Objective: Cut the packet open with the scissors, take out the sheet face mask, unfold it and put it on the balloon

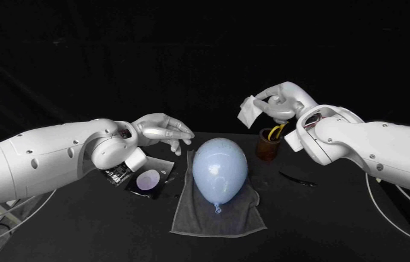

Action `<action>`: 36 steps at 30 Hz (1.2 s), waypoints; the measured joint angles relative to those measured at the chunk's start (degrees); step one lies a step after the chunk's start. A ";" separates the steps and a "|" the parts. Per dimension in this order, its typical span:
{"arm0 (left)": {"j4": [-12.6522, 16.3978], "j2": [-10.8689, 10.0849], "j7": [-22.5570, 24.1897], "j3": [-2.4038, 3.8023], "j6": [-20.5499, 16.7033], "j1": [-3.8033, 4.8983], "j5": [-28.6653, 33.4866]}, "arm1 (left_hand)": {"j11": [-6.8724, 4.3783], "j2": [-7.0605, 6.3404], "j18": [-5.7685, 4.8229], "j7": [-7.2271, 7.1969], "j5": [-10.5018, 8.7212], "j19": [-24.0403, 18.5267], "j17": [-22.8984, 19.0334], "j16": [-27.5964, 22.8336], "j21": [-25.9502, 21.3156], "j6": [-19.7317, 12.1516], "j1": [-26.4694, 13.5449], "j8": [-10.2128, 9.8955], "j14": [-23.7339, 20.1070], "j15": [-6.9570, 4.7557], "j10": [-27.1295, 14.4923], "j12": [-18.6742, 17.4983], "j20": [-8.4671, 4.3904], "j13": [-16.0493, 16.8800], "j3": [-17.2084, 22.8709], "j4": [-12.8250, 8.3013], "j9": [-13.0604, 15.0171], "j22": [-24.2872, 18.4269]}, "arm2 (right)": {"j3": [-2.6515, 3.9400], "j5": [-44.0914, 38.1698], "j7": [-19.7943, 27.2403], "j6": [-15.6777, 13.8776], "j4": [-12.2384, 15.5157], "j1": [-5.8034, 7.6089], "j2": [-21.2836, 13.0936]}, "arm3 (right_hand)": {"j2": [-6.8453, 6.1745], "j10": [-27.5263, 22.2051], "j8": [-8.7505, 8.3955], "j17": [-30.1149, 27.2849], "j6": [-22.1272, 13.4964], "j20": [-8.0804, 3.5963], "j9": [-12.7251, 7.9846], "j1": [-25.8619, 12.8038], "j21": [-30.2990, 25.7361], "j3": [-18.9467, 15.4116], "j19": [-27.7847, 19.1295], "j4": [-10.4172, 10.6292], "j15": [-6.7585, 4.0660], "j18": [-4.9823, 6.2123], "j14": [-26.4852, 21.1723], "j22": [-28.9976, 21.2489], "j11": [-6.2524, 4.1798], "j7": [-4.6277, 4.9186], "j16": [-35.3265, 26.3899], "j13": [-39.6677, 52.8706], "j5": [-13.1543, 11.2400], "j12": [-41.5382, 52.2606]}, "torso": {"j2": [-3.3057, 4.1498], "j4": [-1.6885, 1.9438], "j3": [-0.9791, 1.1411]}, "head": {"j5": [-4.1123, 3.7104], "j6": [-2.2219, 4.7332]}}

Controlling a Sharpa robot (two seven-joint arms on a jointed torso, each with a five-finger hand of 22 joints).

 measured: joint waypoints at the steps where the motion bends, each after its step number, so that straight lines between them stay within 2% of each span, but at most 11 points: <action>1: -0.41 0.92 1.61 0.12 -1.36 -0.03 0.30 | 0.00 0.18 0.00 0.00 0.00 0.00 -0.05 0.00 -0.18 0.00 0.52 -0.01 -0.39 0.02 0.00 -0.27 0.00 -0.31 0.00 0.00 -0.20 -0.18 | 0.00 0.21 0.11 0.41 0.06 -0.01 0.00 | 0.00 0.00 0.00 0.00 0.00 0.00 0.00 0.00 0.00 0.00 0.00 0.00 0.00 0.00 0.00 0.00 0.00 0.00 0.00 0.00 0.00 0.00 | 0.01 -0.02 0.02 | -0.52 0.34; 4: -1.17 2.63 4.64 0.47 -4.00 -0.14 0.80 | 0.20 0.34 -0.01 0.14 0.00 0.00 -0.30 -0.50 -0.78 0.55 0.91 -0.34 -0.99 -0.11 0.19 -0.72 0.00 -0.94 -0.62 0.00 -0.58 -0.61 | 0.00 1.06 0.59 1.74 0.45 -0.04 -0.03 | 0.01 0.00 0.00 0.00 -0.01 0.00 0.00 0.01 0.00 0.00 0.00 0.00 0.00 0.00 0.00 0.03 0.00 -0.01 0.00 -0.01 0.00 0.00 | 0.01 -0.03 0.09 | -1.63 1.11; 10: -2.47 6.06 9.54 1.45 -8.36 -0.60 1.57 | 0.20 0.28 -0.01 0.20 0.00 0.00 -0.52 -0.83 -1.26 1.24 1.61 -0.77 -1.52 -0.03 0.19 -1.18 0.00 -1.74 -1.28 0.14 -1.07 -0.99 | -0.01 2.63 1.80 4.20 1.70 -0.07 -0.17 | 0.07 -0.01 0.00 0.01 -0.02 0.00 0.00 0.07 0.00 0.09 0.00 0.23 0.01 0.00 -0.01 0.14 0.01 -0.02 -0.01 -0.01 -0.05 0.00 | 0.04 -0.03 0.09 | -3.88 2.43; 14: -3.23 7.86 11.82 1.86 -10.54 -0.70 1.82 | 0.21 0.17 -0.02 0.21 0.00 -0.01 -0.74 -1.06 -1.84 1.25 1.72 -1.23 -2.05 0.29 0.18 -1.95 0.00 -2.28 -1.97 0.71 -1.45 -1.33 | -0.01 3.37 2.51 5.70 2.62 -0.08 -0.40 | 0.07 -0.05 0.00 0.01 -0.10 0.00 0.00 0.07 0.00 0.09 0.00 0.23 0.01 0.00 -0.01 0.14 0.05 -0.10 -0.04 0.00 -0.06 0.00 | 0.04 -0.01 0.09 | -4.74 2.76; 19: -4.46 9.67 14.09 2.32 -12.92 -0.76 1.98 | 0.75 -0.28 -0.06 0.20 0.00 -2.07 -1.85 -3.49 -4.76 1.25 2.16 -2.65 -5.83 1.13 -0.38 -3.96 1.28 -3.97 -3.61 1.57 -2.61 -2.96 | -0.01 4.02 3.37 7.46 3.74 -0.09 -0.69 | 0.08 0.12 0.00 0.05 -0.11 0.00 0.00 0.08 0.00 0.08 0.00 0.23 0.02 0.00 -0.02 0.13 -0.12 -0.11 0.01 0.04 -0.08 0.00 | 0.04 0.01 0.05 | -5.34 2.65; 20: -4.71 10.08 14.58 2.41 -13.41 -0.77 1.98 | 0.94 -0.35 -0.37 0.20 0.00 -2.81 -2.26 -4.27 -5.80 1.25 2.24 -3.02 -7.00 1.39 -0.59 -4.45 1.57 -4.36 -4.13 1.83 -2.90 -3.61 | -0.01 4.15 3.57 7.87 3.95 -0.09 -0.77 | 0.08 0.12 0.00 0.05 -0.11 0.00 0.00 0.08 -0.01 0.08 0.00 0.23 0.02 -0.01 -0.02 0.14 -0.12 -0.11 0.05 0.04 -0.09 0.00 | 0.04 0.02 0.05 | -5.39 2.59; 24: -5.54 11.19 15.83 2.66 -14.63 -0.78 1.62 | 1.83 -1.19 -0.39 0.21 0.00 -4.43 -4.08 -7.03 -10.06 1.25 3.07 -4.33 -10.35 2.27 -1.48 -6.54 2.95 -6.12 -6.59 2.61 -3.88 -6.18 | -0.01 4.47 4.13 9.03 4.66 -0.10 -1.00 | 0.15 0.12 0.00 0.05 -0.12 0.00 0.00 0.15 -0.01 0.07 0.00 0.24 0.03 -0.01 -0.03 0.16 -0.12 -0.12 0.06 0.05 -0.10 0.00 | 0.05 0.03 0.04 | -5.44 2.20; 27: -6.02 11.93 16.48 2.80 -15.20 -0.81 1.02 | 1.91 -1.49 -0.40 0.21 0.00 -4.34 -4.61 -7.28 -11.76 1.25 3.38 -5.06 -10.86 2.51 -2.18 -7.66 3.04 -7.04 -8.47 3.11 -4.42 -7.40 | -0.01 4.63 4.43 9.74 5.12 -0.10 -1.16 | 0.15 0.12 0.00 0.05 -0.20 0.00 0.00 0.15 -0.01 0.01 0.00 0.30 0.10 -0.01 -0.10 0.20 -0.12 -0.20 0.06 0.05 -0.10 0.00 | 0.05 0.02 0.02 | -5.40 1.83; 30: -6.36 12.64 17.00 2.91 -15.55 -0.81 0.12 | 2.36 -1.92 -0.41 0.21 0.00 -3.67 -4.91 -7.28 -12.99 1.25 3.81 -5.87 -11.06 2.71 -2.62 -8.99 3.71 -8.07 -10.60 3.49 -4.91 -8.33 | -0.01 4.76 4.69 10.41 5.49 -0.10 -1.23 | 0.23 0.12 0.00 0.05 -0.20 0.00 0.00 0.23 -0.01 0.01 0.00 0.30 0.11 -0.01 -0.11 0.20 -0.12 -0.20 0.05 0.05 -0.10 0.00 | 0.05 0.02 0.02 | -5.20 1.43; 36: -6.64 13.39 17.40 3.00 -15.64 -0.83 -2.55 | 2.36 -1.01 -0.42 -0.30 0.00 -1.30 -4.58 -4.78 -13.19 1.76 5.74 -7.00 -10.69 2.97 -2.62 -10.87 3.36 -9.48 -14.64 4.04 -5.57 -8.92 | 0.00 4.93 5.07 11.34 5.96 -0.10 -1.24 | 0.23 0.11 0.00 0.01 -0.21 0.00 0.00 0.23 -0.01 0.01 0.00 0.31 0.11 -0.02 -0.11 0.20 -0.11 -0.21 0.04 0.05 -0.20 0.00 | 0.05 0.03 0.02 | -4.91 0.85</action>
